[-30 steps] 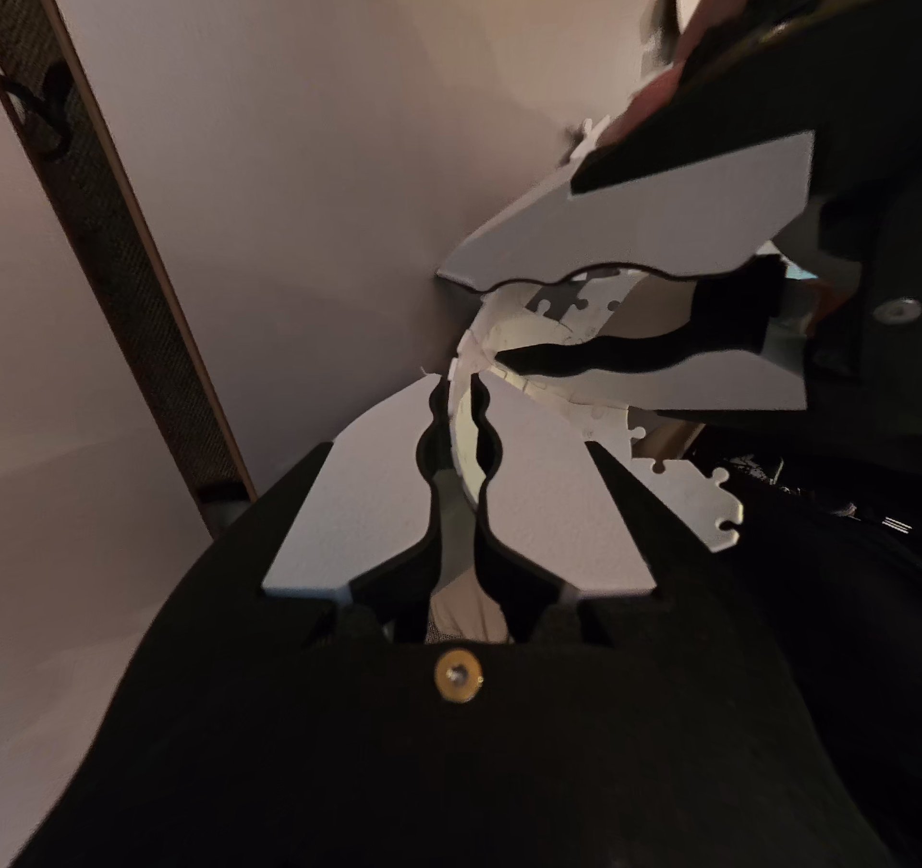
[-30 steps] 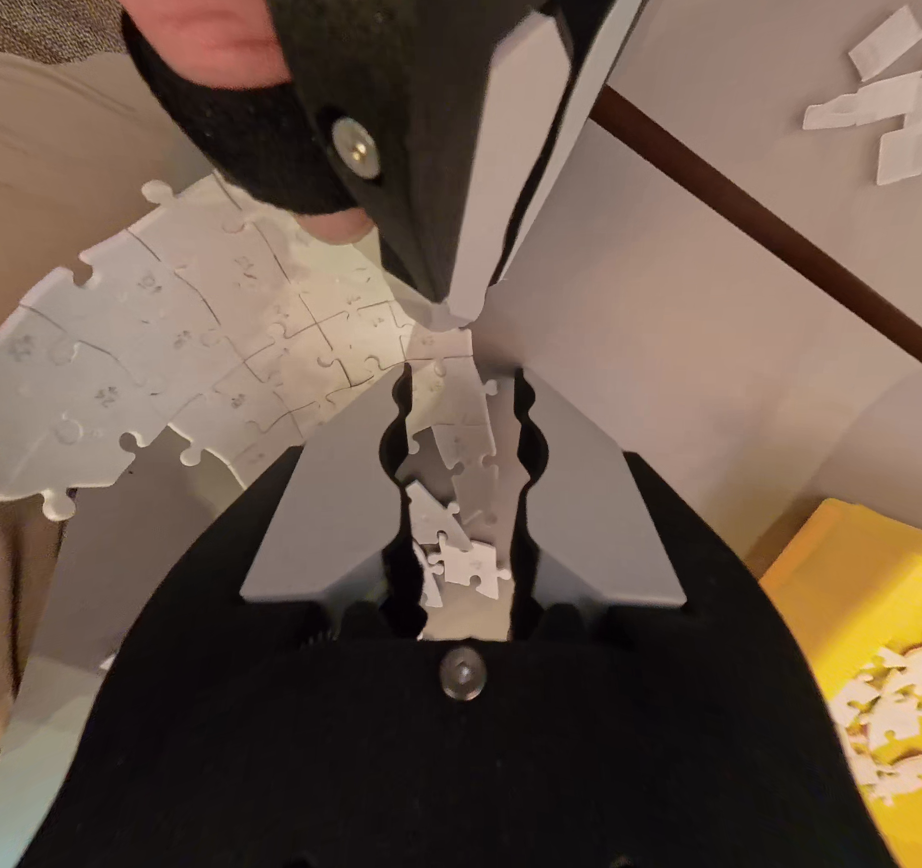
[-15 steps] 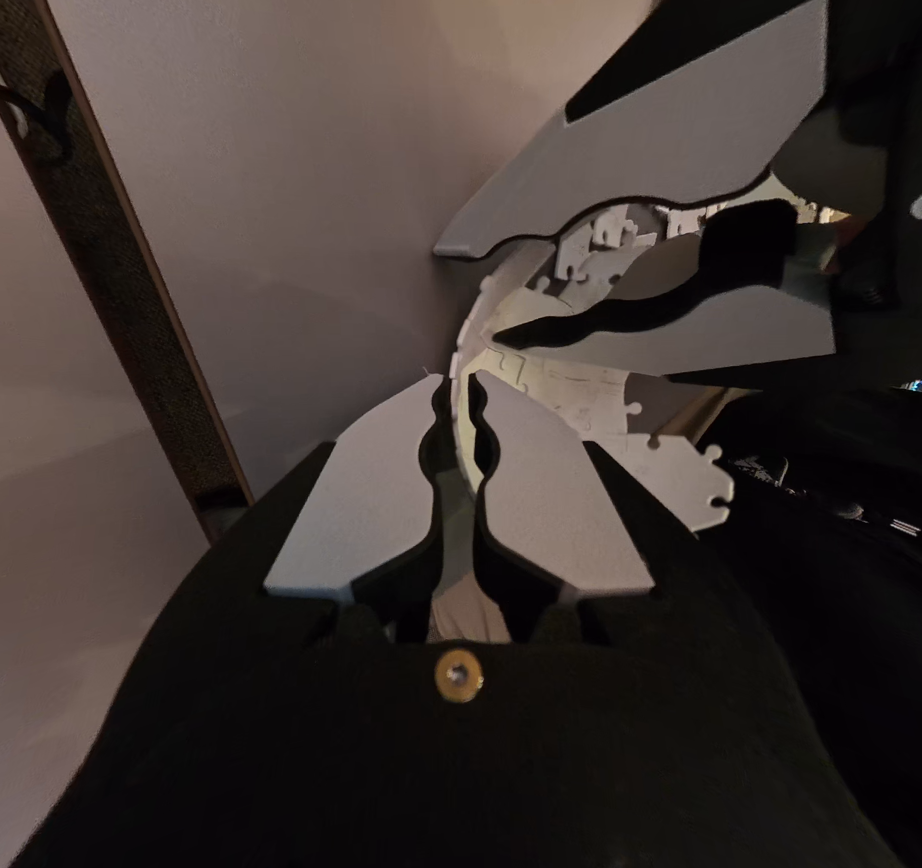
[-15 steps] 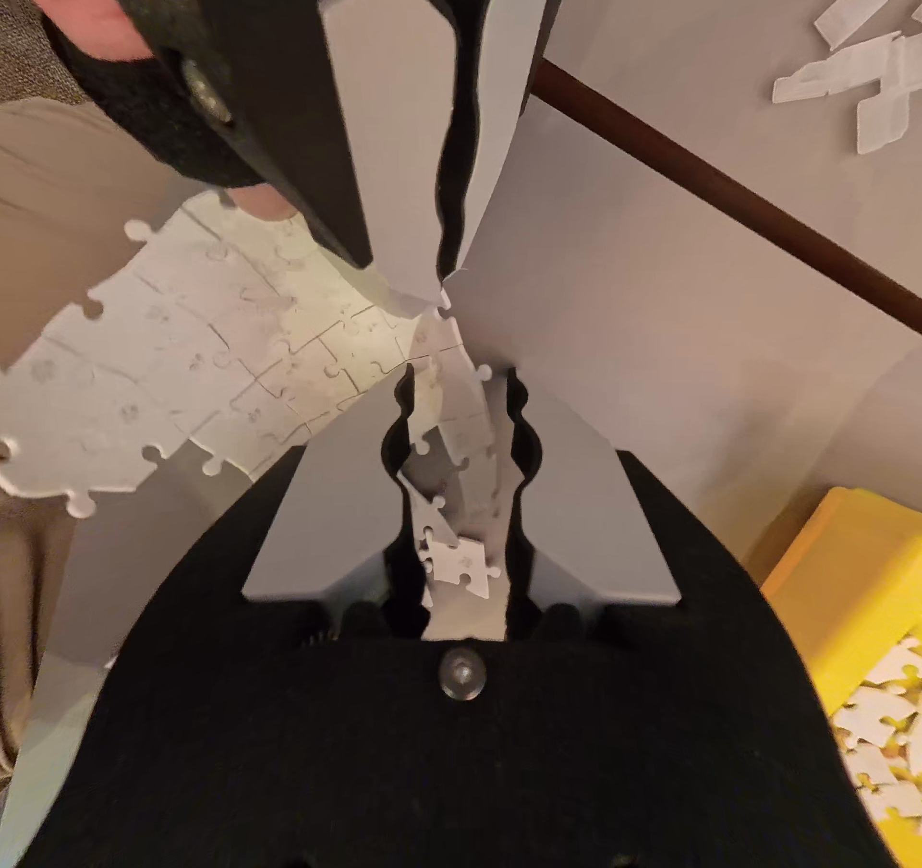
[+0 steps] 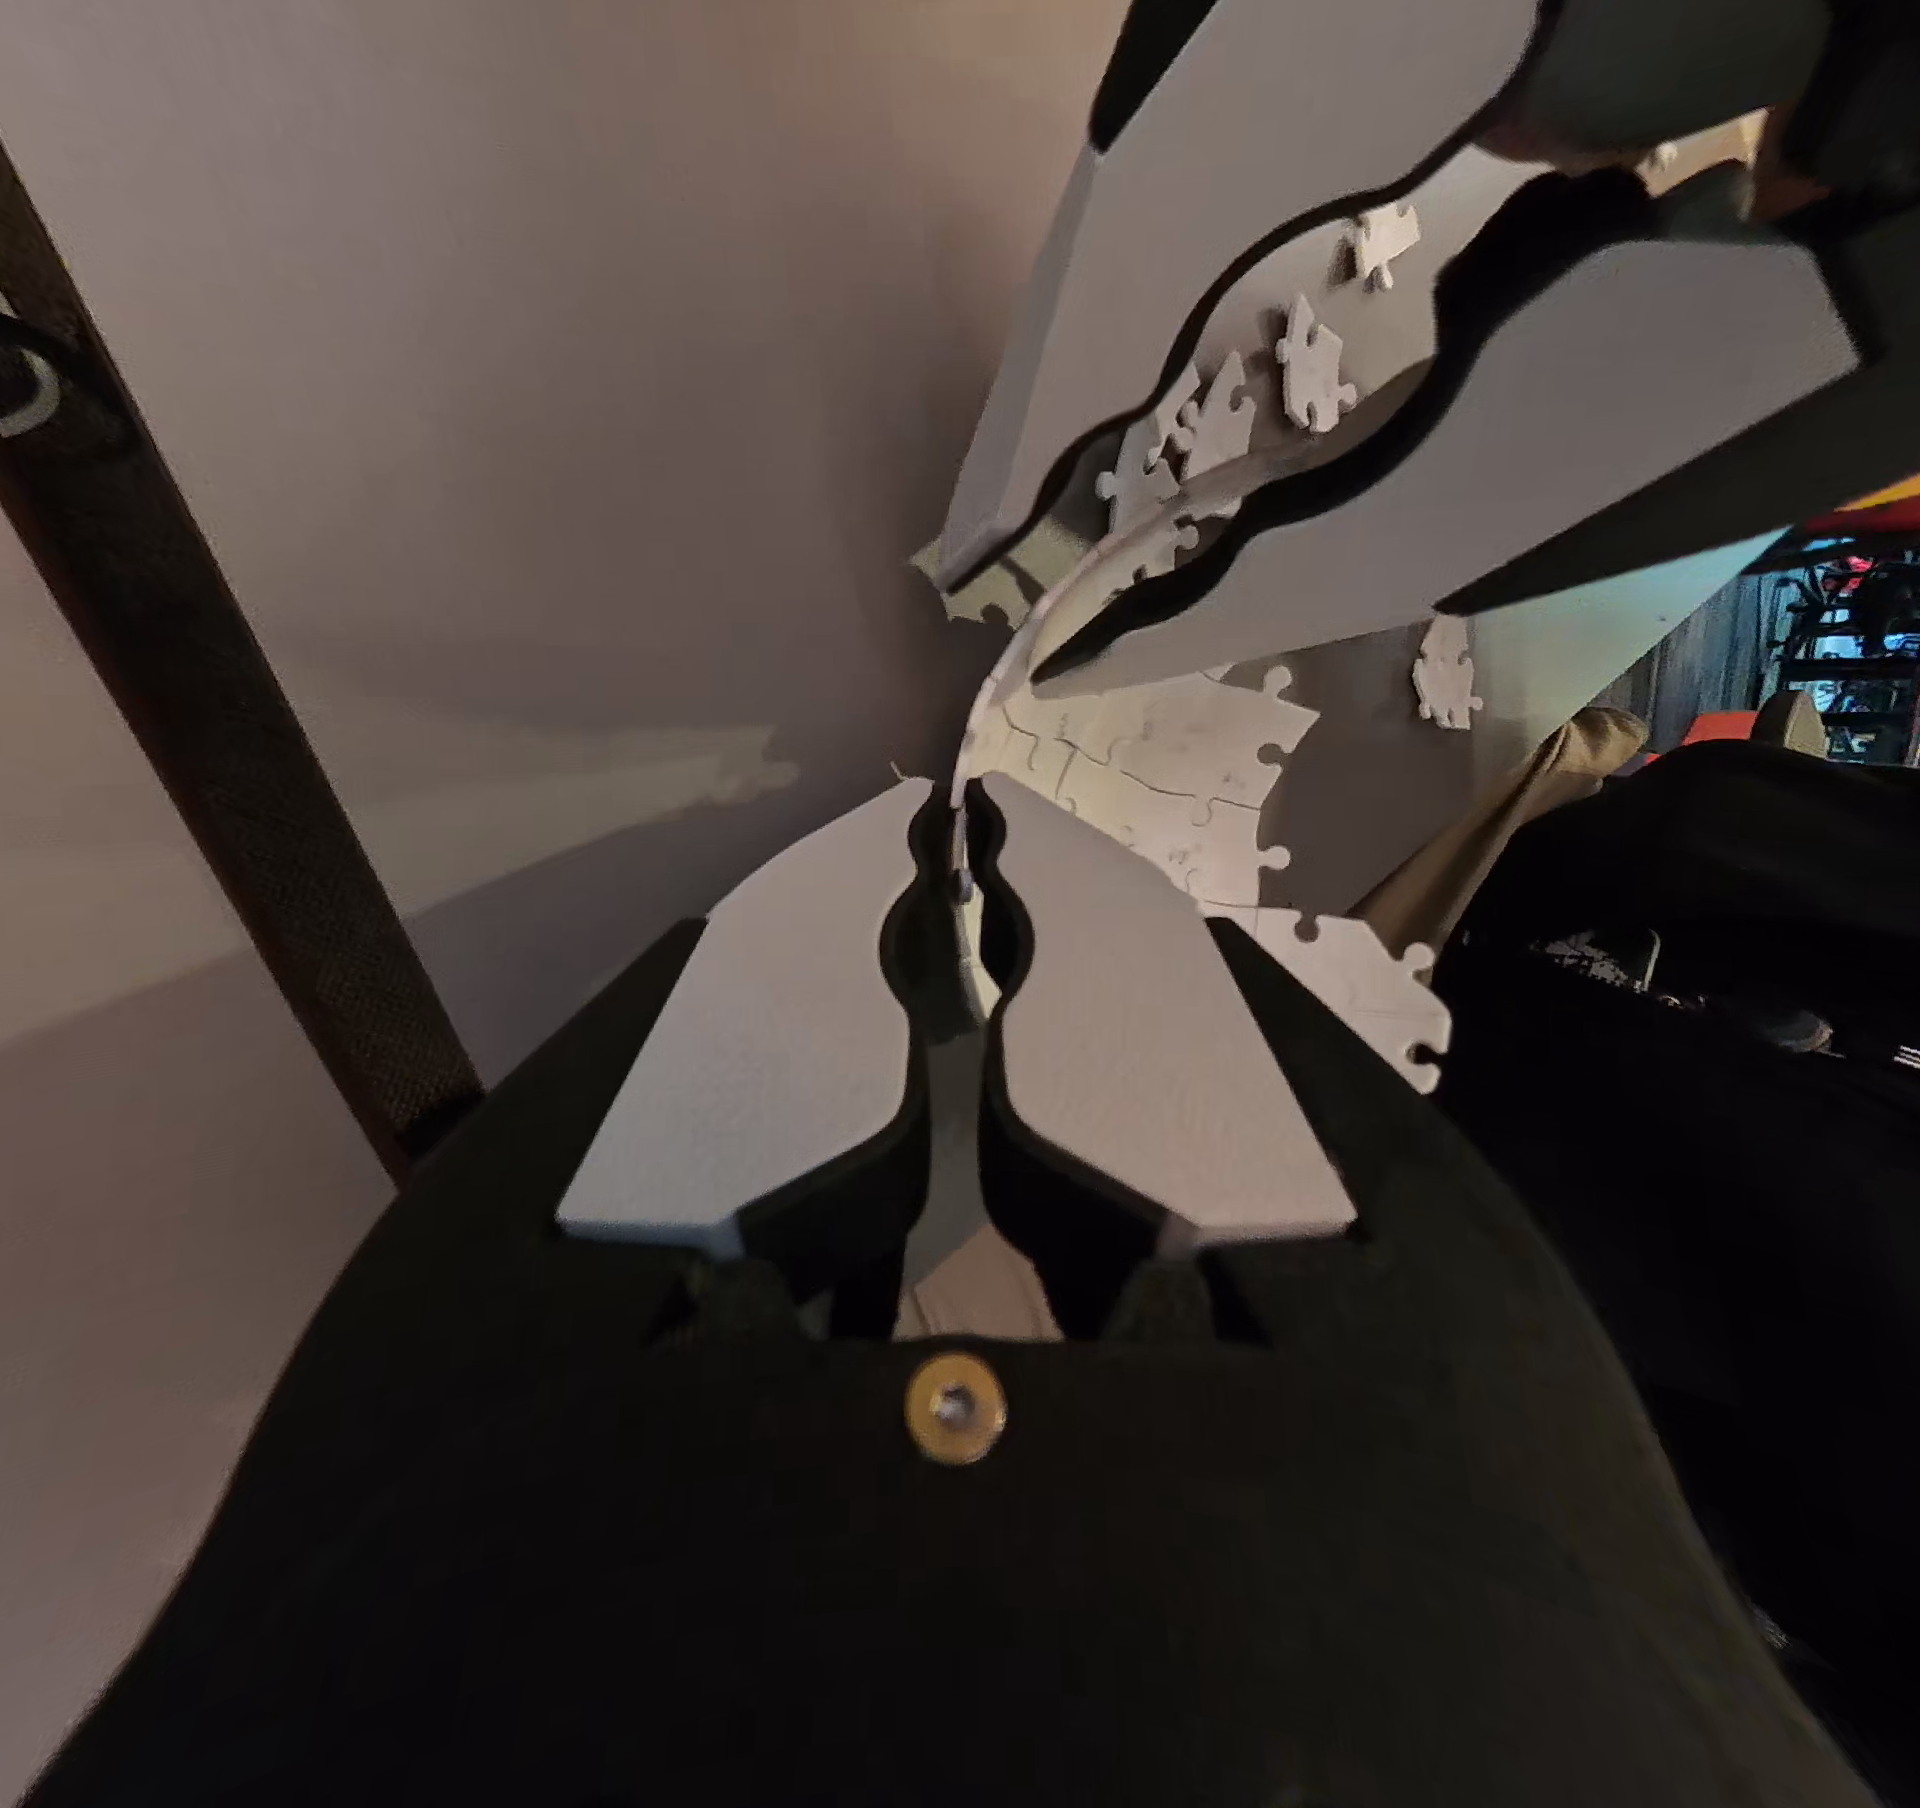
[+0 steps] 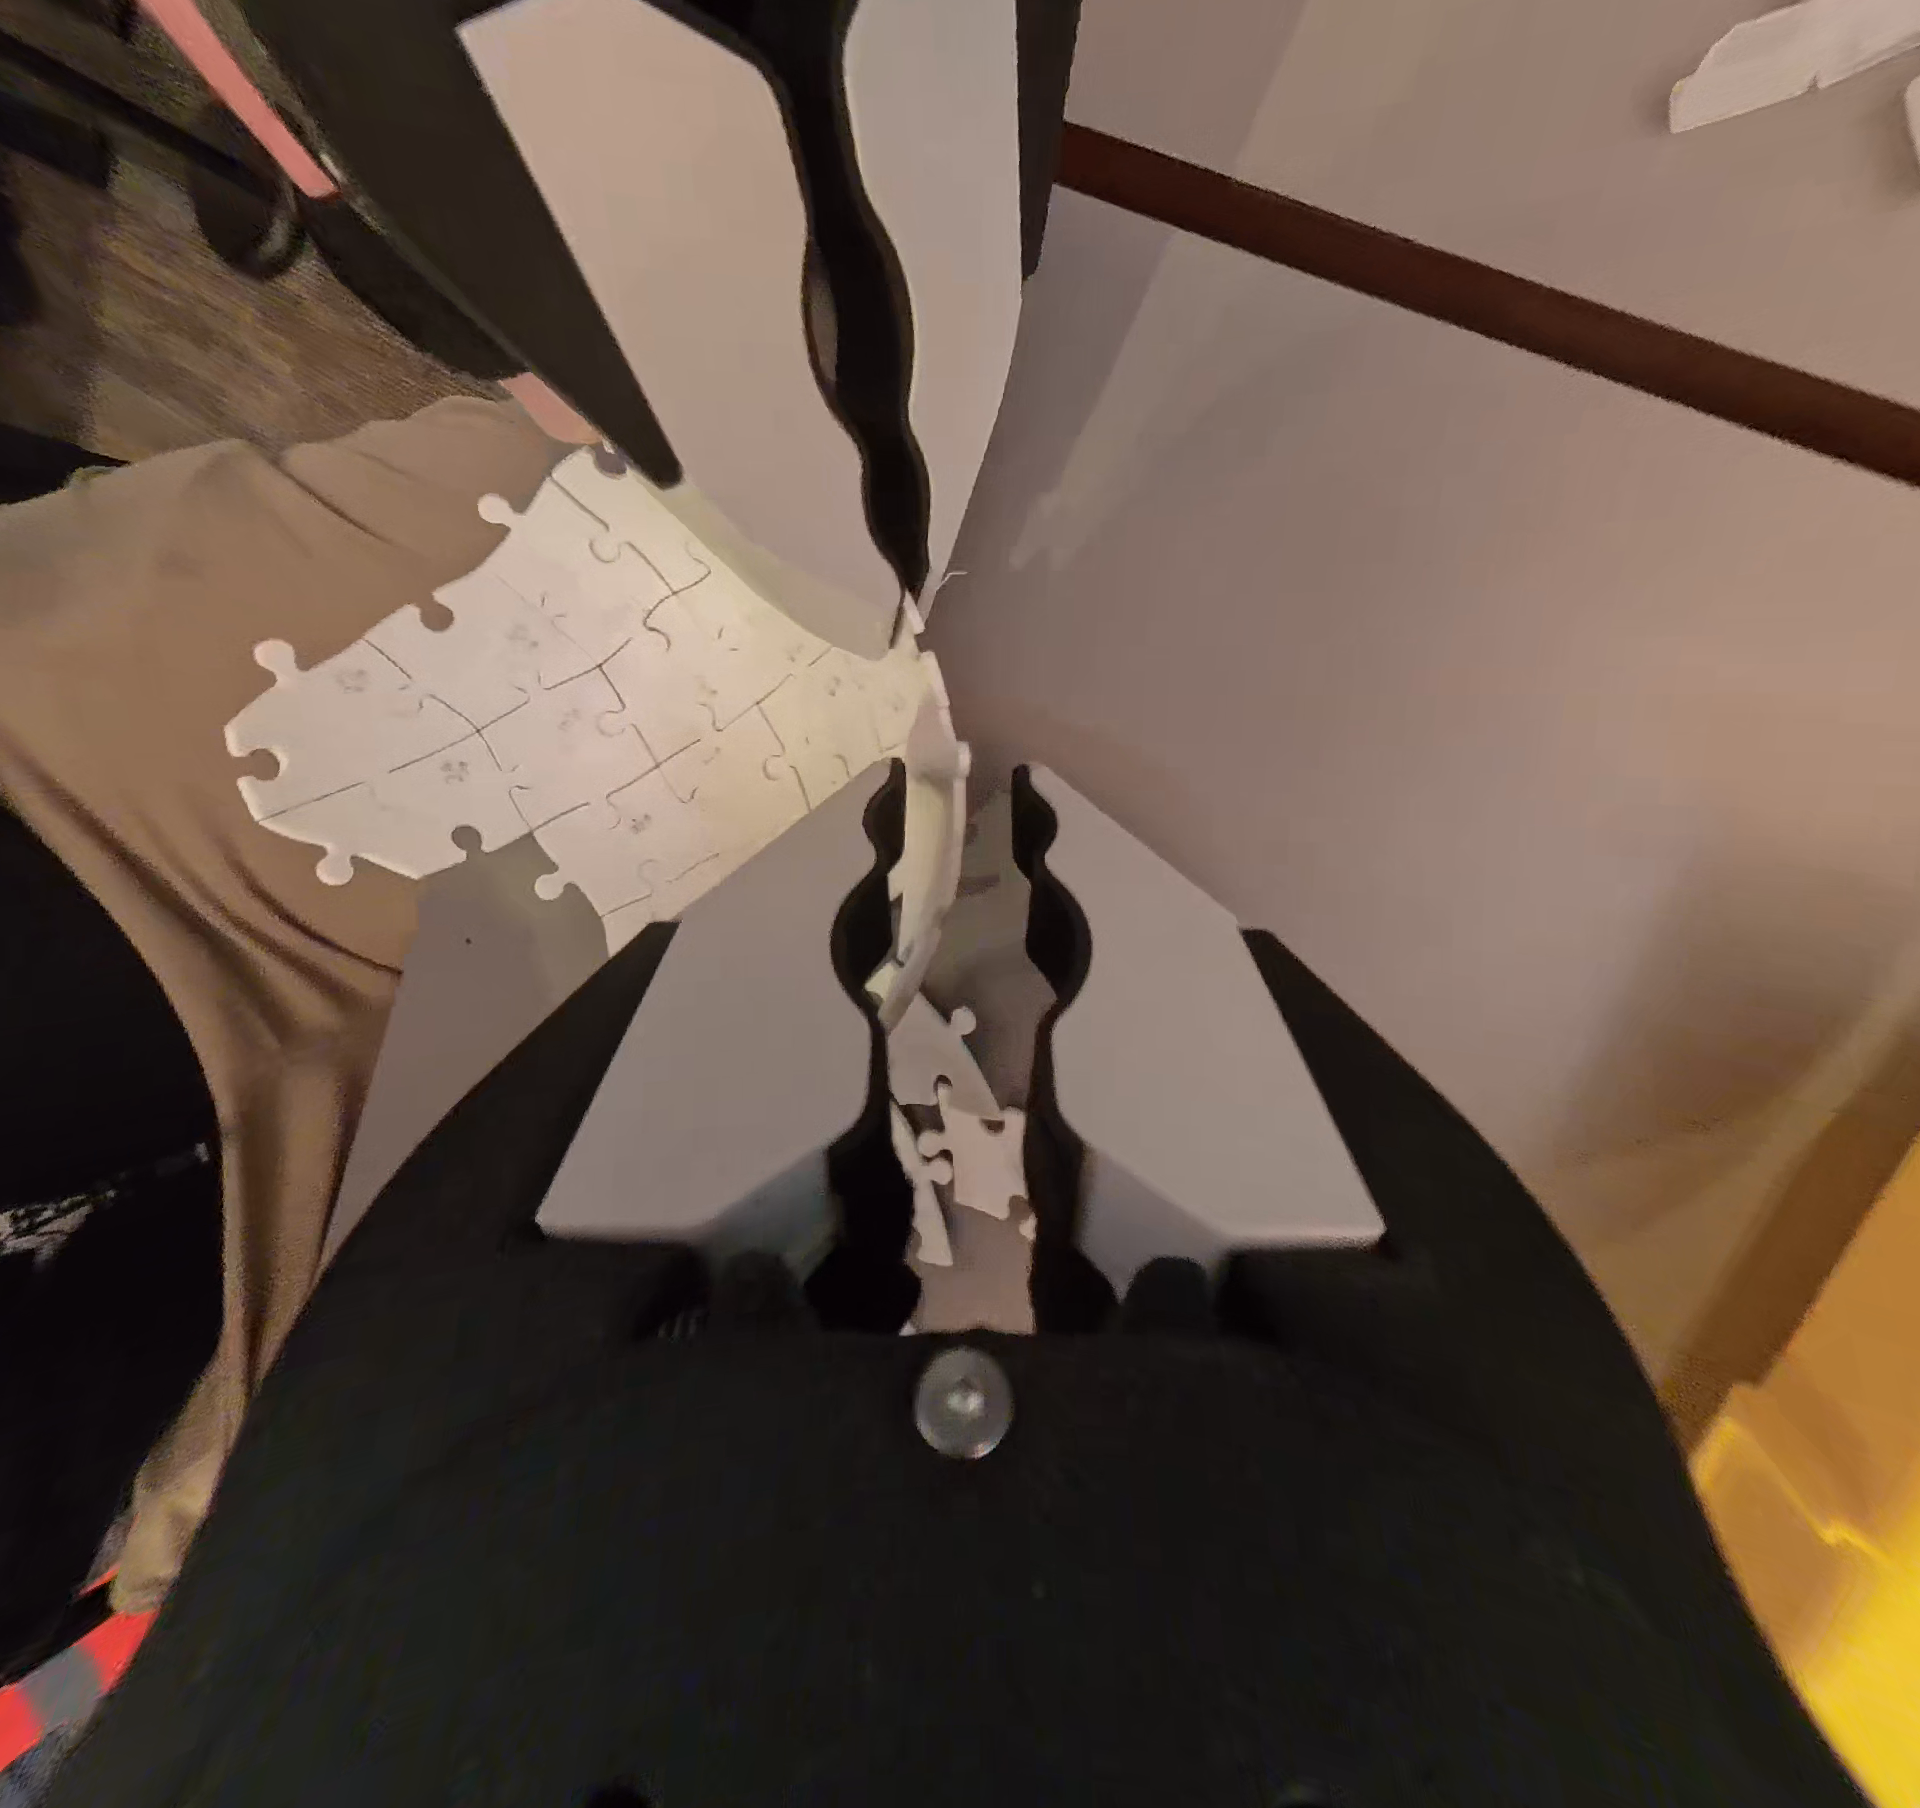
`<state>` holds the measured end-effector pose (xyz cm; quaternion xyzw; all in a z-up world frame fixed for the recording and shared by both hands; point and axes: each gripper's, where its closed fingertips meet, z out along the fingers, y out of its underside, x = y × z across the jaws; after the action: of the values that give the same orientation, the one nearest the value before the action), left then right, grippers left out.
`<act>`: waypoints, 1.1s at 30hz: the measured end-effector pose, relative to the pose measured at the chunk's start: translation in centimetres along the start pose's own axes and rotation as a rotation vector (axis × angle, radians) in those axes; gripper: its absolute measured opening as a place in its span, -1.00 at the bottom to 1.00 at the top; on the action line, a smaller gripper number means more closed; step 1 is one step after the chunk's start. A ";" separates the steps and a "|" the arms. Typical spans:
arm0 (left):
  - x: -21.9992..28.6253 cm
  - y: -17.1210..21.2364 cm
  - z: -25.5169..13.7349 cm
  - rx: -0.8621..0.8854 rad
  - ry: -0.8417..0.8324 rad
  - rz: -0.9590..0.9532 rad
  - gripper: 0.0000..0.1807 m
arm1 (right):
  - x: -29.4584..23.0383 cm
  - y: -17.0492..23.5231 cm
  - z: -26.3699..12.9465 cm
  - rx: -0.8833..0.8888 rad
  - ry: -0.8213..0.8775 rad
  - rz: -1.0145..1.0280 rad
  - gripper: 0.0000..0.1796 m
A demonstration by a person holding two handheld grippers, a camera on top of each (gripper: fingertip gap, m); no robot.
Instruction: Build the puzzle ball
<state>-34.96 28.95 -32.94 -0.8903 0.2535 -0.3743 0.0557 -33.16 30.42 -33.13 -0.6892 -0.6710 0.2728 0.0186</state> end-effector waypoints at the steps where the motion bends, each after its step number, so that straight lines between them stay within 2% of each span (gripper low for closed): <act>1: 0.0 0.0 0.0 0.003 0.001 0.004 -0.97 | 0.0 0.1 0.1 0.005 -0.018 0.012 -0.79; 5: 0.2 0.1 0.2 0.027 0.010 0.021 -0.97 | -0.9 -0.1 0.4 0.051 -0.108 0.035 -0.94; 16: 0.5 0.1 0.2 0.062 0.036 0.051 -0.97 | -1.5 -0.1 0.2 0.095 -0.211 0.109 -1.00; 18: 0.4 0.2 0.2 0.064 0.034 0.050 -0.97 | -1.4 -0.1 0.3 0.102 -0.215 0.124 -0.97; 20: 0.5 0.2 0.1 0.070 0.040 0.049 -0.97 | -0.9 -0.1 0.2 0.106 -0.185 0.140 -0.80; 24: 0.5 0.3 0.0 0.078 0.041 0.046 -0.97 | -1.0 0.2 -0.7 0.126 -0.180 0.140 -0.77; 33: 0.6 0.4 -0.1 0.096 0.033 0.039 -0.97 | -1.5 1.3 -1.5 0.178 -0.189 0.201 -0.98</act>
<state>-34.84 28.34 -32.66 -0.8751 0.2533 -0.3996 0.1016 -31.33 29.42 -31.88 -0.7197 -0.5706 0.3953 -0.0112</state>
